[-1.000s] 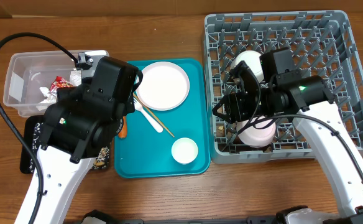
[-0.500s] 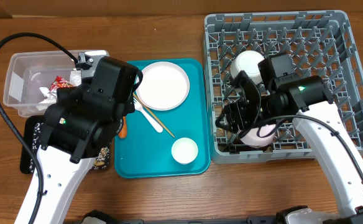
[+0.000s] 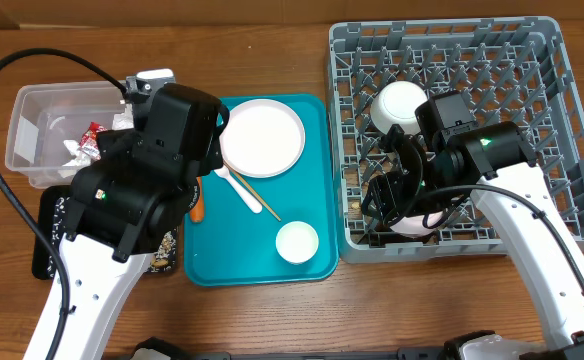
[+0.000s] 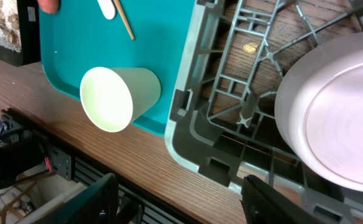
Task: Sort waste into correct bins and load items into the dishwasher
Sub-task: 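Move the left gripper over the teal tray to the white paper cup, then grasp the white paper cup with the left gripper and lift it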
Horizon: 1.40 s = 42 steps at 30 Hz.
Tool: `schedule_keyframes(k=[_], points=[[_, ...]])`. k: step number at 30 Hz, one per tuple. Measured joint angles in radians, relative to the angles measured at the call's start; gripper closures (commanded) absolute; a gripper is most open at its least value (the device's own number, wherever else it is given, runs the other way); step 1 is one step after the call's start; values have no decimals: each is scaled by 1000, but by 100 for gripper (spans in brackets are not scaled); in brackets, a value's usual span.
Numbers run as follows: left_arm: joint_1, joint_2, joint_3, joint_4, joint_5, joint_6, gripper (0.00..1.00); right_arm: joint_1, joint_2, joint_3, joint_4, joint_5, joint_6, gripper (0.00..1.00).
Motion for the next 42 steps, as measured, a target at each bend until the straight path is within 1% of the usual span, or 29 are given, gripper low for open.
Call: schedule_keyframes(k=[1, 2, 3, 8, 13, 17, 21, 26, 30, 42], points=[[0, 0, 0, 0, 31, 0, 15, 0, 0, 0, 0, 2, 0, 34], [0, 0, 0, -1, 76, 5, 25, 0, 0, 0, 0, 3, 0, 33], [0, 0, 0, -7, 135, 3, 28, 0, 0, 0, 0, 4, 0, 32], [0, 22, -3, -80, 367, -29, 30, 0, 0, 0, 10, 6, 0, 31], [-2, 69, -82, -116, 496, -126, 32, 0, 0, 0, 20, 6, 0, 30], [-22, 138, -190, -83, 554, -162, 44, 0, 0, 0, 29, 8, 0, 30], [-46, 209, -275, -22, 624, -176, 46, 0, 0, 0, 31, 12, 0, 30], [-83, 297, -327, -13, 679, -176, 50, 0, 0, 0, 33, 21, 0, 29], [-111, 363, -343, 3, 715, -176, 50, 0, 0, 0, 42, 21, 0, 29], [-126, 389, -343, 31, 742, -175, 48, 0, 0, 0, 45, 22, 0, 28]])
